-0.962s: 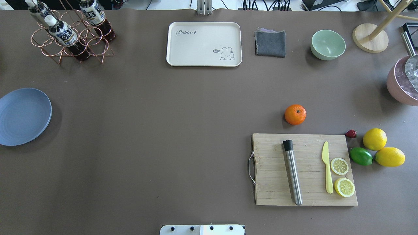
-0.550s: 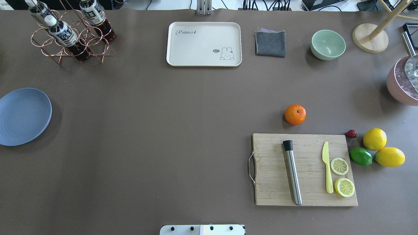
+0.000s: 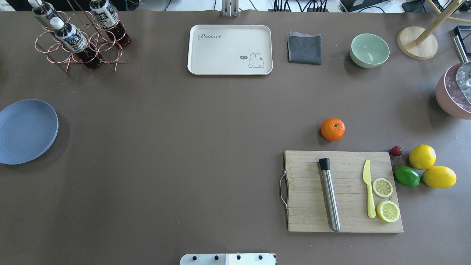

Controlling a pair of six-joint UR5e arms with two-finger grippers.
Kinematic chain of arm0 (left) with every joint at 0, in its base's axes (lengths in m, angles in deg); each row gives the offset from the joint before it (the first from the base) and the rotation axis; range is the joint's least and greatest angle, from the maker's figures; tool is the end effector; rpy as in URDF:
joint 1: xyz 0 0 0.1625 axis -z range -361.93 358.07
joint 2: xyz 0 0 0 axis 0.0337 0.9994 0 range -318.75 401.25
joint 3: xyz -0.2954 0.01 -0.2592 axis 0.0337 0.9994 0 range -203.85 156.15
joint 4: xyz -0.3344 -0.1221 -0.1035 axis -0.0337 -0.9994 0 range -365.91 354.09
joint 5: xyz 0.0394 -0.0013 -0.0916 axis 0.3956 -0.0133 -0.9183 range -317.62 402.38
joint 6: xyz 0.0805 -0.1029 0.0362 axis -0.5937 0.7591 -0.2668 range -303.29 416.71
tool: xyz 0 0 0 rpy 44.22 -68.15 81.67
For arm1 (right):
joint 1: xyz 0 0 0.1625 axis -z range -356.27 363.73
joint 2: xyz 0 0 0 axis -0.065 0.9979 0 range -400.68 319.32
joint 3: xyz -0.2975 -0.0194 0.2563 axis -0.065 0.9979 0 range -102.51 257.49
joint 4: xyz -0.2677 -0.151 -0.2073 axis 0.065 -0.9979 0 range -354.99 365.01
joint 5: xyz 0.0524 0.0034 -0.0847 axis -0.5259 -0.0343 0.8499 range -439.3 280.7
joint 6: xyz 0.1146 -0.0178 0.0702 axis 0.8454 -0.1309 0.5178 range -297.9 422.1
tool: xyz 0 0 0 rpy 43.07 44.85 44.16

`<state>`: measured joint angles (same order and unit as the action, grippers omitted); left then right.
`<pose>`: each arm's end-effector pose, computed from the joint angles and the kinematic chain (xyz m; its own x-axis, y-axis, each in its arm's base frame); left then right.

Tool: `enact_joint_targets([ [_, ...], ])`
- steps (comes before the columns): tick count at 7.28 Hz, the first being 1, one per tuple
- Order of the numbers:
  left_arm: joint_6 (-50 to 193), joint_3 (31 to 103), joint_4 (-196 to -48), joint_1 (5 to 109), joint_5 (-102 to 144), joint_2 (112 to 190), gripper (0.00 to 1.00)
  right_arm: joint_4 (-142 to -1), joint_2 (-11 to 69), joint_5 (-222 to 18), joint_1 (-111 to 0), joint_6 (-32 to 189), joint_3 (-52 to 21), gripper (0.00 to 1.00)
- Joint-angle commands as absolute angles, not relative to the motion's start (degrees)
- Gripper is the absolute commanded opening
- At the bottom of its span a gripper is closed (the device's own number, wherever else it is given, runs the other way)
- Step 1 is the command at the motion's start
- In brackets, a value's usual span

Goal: Pick orange to plate

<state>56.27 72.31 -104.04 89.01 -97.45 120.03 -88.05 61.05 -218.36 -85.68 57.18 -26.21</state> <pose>-0.0357 -0.3718 0.6606 0.6458 0.0379 -0.7625 0.0113 0.9982 0.0592 0.0271 -0.3640 0.6262 0.6520 -0.0783 0.7541 0.0666 0.9967 0.0459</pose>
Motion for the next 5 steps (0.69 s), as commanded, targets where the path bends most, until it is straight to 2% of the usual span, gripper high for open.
enact_joint_targets([
  [1, 58.45, 58.31, -113.79, 87.64, -97.72, 127.78, 0.97, -85.80, 60.92, -220.98, -83.99, 58.14, -26.22, 1.00],
  [3, 70.19, 51.95, -128.26, 80.28, -97.28, 129.84, 0.97, -85.61, 60.92, -222.99, -83.37, 59.11, -26.31, 1.00],
  [5, 73.41, 46.48, -135.18, 75.52, -97.10, 132.56, 0.96, -82.37, 61.00, -223.53, -81.62, 59.20, -25.96, 1.00],
])
